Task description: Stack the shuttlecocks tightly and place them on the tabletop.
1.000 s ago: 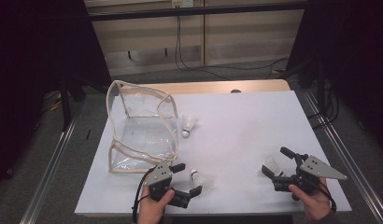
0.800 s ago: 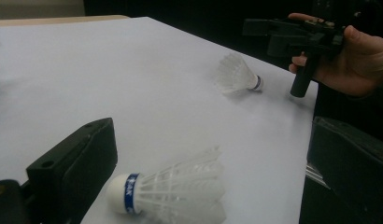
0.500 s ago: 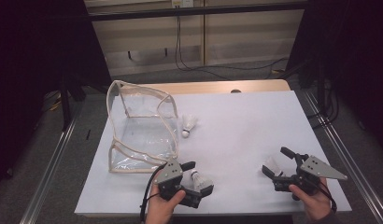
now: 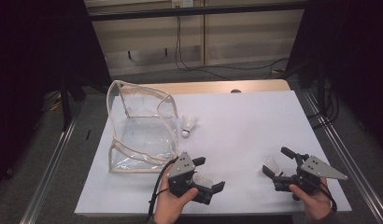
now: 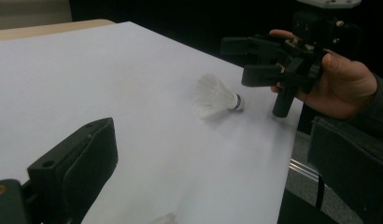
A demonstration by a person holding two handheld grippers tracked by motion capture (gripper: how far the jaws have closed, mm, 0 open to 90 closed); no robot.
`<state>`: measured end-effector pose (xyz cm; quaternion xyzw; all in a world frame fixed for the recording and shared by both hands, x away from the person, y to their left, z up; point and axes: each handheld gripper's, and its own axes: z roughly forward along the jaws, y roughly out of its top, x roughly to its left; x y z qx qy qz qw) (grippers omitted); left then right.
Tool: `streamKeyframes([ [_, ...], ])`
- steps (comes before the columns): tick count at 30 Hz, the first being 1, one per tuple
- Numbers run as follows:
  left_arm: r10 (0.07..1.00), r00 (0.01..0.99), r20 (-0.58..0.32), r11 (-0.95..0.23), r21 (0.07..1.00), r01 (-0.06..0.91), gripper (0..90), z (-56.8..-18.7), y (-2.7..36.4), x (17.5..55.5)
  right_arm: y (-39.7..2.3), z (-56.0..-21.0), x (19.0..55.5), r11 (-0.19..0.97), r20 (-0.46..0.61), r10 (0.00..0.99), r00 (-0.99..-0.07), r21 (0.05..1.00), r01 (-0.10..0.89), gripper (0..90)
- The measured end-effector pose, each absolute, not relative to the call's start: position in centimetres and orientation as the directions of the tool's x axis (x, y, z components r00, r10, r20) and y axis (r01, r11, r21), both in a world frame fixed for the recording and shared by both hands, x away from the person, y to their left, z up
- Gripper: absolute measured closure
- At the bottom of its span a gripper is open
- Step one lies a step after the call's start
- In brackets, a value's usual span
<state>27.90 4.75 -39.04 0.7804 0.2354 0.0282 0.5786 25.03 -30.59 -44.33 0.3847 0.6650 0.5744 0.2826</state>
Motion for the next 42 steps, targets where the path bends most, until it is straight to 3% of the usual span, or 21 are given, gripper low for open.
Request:
streamKeyframes([
  [15, 0.435, 0.875, -0.21, -0.241, 0.91, 0.338, 2.0, -36.9, 1.5, 30.4, -30.7, -44.4, 25.0, 0.052, 0.06, 0.837, -0.544, 0.981, 0.189, 3.0],
  [42, 0.556, 0.81, -0.186, -0.253, 0.89, 0.378, 2.0, -35.6, -0.4, 36.0, -30.7, -44.4, 25.1, 0.054, 0.057, 0.835, -0.547, 0.981, 0.184, 3.3],
])
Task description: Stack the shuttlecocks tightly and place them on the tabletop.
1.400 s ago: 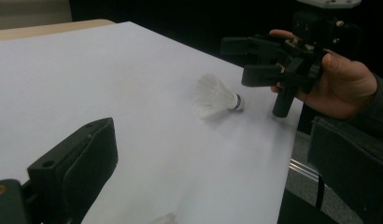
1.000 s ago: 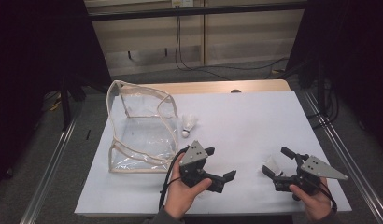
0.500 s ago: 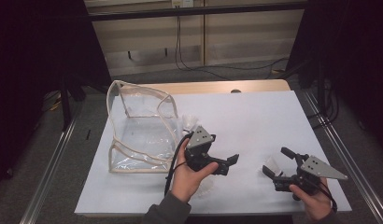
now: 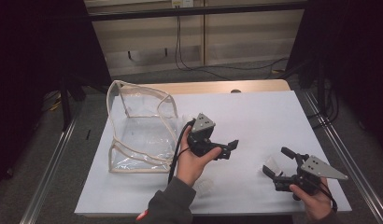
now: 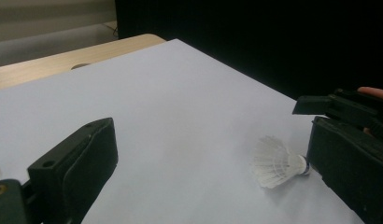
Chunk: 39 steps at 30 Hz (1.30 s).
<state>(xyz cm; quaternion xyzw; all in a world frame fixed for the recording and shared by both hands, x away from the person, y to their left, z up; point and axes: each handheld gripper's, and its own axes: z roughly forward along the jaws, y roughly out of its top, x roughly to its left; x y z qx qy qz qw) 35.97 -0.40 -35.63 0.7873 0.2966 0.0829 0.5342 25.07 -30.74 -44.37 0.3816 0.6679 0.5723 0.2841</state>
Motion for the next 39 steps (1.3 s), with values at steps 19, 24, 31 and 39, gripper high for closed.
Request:
streamKeyframes([
  [19, 0.623, 0.765, -0.162, -0.262, 0.879, 0.399, 2.2, -35.3, -1.0, 39.3, -30.7, -44.3, 25.0, 0.052, 0.058, 0.835, -0.548, 0.982, 0.183, 3.4],
  [24, 0.642, 0.749, -0.162, -0.265, 0.87, 0.416, 2.2, -35.7, -0.9, 40.1, -30.7, -44.3, 25.1, 0.053, 0.057, 0.835, -0.548, 0.982, 0.183, 3.6],
  [31, 0.665, 0.729, -0.163, -0.257, 0.866, 0.429, 2.3, -36.3, -0.9, 41.0, -30.7, -44.3, 25.1, 0.051, 0.059, 0.834, -0.549, 0.982, 0.182, 3.6],
  [39, 0.693, 0.702, -0.164, -0.248, 0.86, 0.446, 2.5, -36.7, -0.4, 42.2, -30.7, -44.3, 25.0, 0.052, 0.058, 0.833, -0.55, 0.982, 0.182, 3.6],
])
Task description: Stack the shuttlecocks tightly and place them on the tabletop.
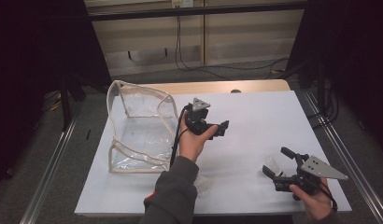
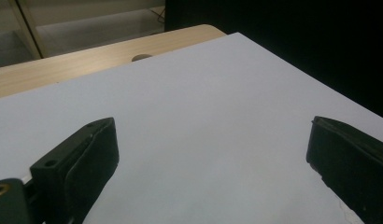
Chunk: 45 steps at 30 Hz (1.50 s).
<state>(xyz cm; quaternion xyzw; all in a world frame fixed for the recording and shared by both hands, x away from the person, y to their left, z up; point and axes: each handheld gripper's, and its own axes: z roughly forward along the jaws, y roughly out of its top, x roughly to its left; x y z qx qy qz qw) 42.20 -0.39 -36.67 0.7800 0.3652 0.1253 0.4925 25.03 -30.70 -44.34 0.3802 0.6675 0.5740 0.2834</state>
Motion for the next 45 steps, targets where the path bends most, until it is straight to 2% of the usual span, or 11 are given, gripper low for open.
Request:
streamKeyframes([
  [12, 0.756, 0.638, -0.145, -0.221, 0.861, 0.457, 3.1, -36.6, 0.3, 43.6, -30.7, -44.3, 25.0, 0.05, 0.061, 0.832, -0.552, 0.982, 0.184, 3.6],
  [45, 0.802, 0.586, -0.115, -0.239, 0.837, 0.492, 4.1, -38.6, -1.4, 45.5, -30.7, -44.3, 25.0, 0.048, 0.064, 0.831, -0.552, 0.981, 0.186, 3.7],
])
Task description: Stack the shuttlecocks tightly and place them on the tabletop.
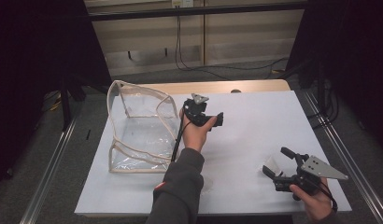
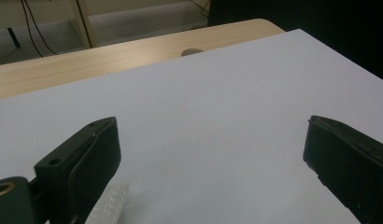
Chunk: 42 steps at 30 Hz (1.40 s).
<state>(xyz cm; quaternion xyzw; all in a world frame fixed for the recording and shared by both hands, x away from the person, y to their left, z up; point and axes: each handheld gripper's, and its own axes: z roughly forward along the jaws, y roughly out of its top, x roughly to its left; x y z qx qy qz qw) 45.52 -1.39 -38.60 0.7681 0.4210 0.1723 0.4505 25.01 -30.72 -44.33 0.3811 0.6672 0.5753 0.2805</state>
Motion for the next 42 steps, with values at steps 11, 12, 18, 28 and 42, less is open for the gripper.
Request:
streamKeyframes([
  [11, 0.795, 0.594, -0.121, -0.255, 0.823, 0.508, 3.7, -38.9, -2.7, 44.7, -30.7, -44.3, 25.0, 0.048, 0.064, 0.831, -0.553, 0.982, 0.185, 3.7],
  [12, 0.79, 0.601, -0.125, -0.254, 0.824, 0.505, 3.6, -38.9, -2.8, 44.7, -30.7, -44.3, 25.0, 0.047, 0.063, 0.831, -0.553, 0.982, 0.184, 3.7],
  [18, 0.787, 0.602, -0.135, -0.257, 0.816, 0.518, 3.7, -39.4, -3.3, 44.9, -30.8, -44.3, 25.0, 0.05, 0.058, 0.832, -0.552, 0.983, 0.178, 3.7],
  [28, 0.814, 0.569, -0.115, -0.251, 0.814, 0.524, 3.9, -39.6, -2.6, 46.2, -30.8, -44.3, 25.0, 0.046, 0.064, 0.83, -0.554, 0.982, 0.182, 3.7],
  [42, 0.853, 0.517, -0.071, -0.263, 0.797, 0.544, 4.0, -39.9, -2.1, 48.3, -30.9, -44.3, 25.0, 0.043, 0.068, 0.831, -0.552, 0.982, 0.184, 3.8],
])
